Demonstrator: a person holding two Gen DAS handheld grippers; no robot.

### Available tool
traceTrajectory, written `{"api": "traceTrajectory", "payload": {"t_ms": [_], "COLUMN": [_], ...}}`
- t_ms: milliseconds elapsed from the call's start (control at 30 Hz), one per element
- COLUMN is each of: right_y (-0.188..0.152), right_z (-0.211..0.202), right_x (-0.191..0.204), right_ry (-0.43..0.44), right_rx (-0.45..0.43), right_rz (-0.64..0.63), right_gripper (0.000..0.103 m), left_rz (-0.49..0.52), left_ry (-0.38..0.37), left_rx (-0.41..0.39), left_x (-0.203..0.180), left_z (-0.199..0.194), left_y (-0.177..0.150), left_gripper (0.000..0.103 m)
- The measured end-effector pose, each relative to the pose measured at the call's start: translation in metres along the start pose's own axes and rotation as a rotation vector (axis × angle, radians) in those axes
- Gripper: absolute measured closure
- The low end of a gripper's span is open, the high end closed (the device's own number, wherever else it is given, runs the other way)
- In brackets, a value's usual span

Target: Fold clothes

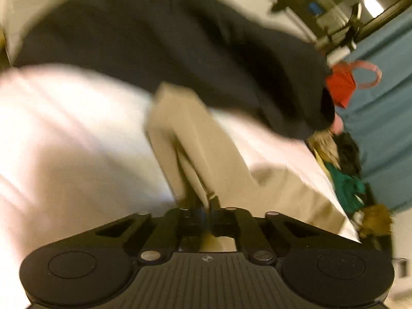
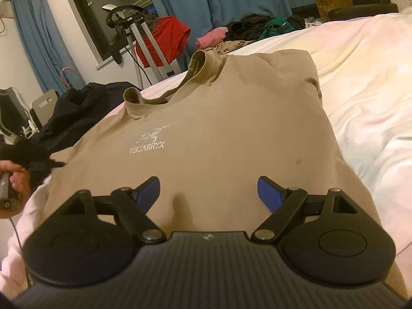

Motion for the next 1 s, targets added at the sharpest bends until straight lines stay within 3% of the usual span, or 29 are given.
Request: {"api": "traceTrajectory", "payload": {"t_ms": [133,200,233,300,433,500,567,700,867,1000], "right_y": [0.004,0.005,0.006,0.007,0.012,0.016,0.019,0.026,0.032,0.038], "right_z": [-0.003,-0.003,-0.004,-0.005,-0.013,-0.019,-0.027,-0.044,-0.069,-0.088], "right_x": [-0.003,-0.003,-0.003,-0.002,0.002,0.004,0.006,0.014,0.019,0.014], "right_ry": [-0.008,-0.014,-0.015,-0.019,-0.029,-0.032,-0.036,-0.019,-0.014,0.003], "right_rx": [-0.019,-0.03,-0.032,-0.04,-0.076,-0.1,-0.122,-0.159,-0.204,-0.222], "right_rz": [0.003,-0.001,-0.005,-0.018,-0.059,-0.078,-0.097,-0.132,-0.167,-0.12], "right_gripper": [0.019,0.019,0.019,0.019,0.019,0.019,0.019,0.019,0.019,0.019], "left_rz": [0.227,0.306,0.317,0.324,0.422,0.488,0.541,0.588,0.646,0.692], "left_ry": [0.206,0.241,0.235,0.183,0.084,0.039,0.002,-0.05,-0.114,-0.165], "left_rx": [-0.168,-0.179,-0.183,-0.176,-0.155,-0.159,-0.165,-0.176,-0.189,-0.2], "left_x": [0.007,0.011,0.015,0.021,-0.007,-0.023,-0.035,-0.039,-0.044,-0.048], "left_z": [-0.012,-0.012,-0.017,-0.034,-0.075,-0.101,-0.126,-0.165,-0.214,-0.253], "left_y": [0.013,0.007,0.004,-0.008,-0.043,-0.065,-0.087,-0.124,-0.172,-0.209], "left_gripper": [0.1,0.097,0.094,0.076,0.063,0.05,0.046,0.019,0.0,0.0]}}
Point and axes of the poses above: each gripper's, at about its wrist camera, not at the fingertips, and z roughly the way its jaws point, x to its left, y to its top, the point moved 7 cm from there along z, roughly the way its jaws point, and after that the axes turned 2 degrees about -z, right-handed, at the moved point
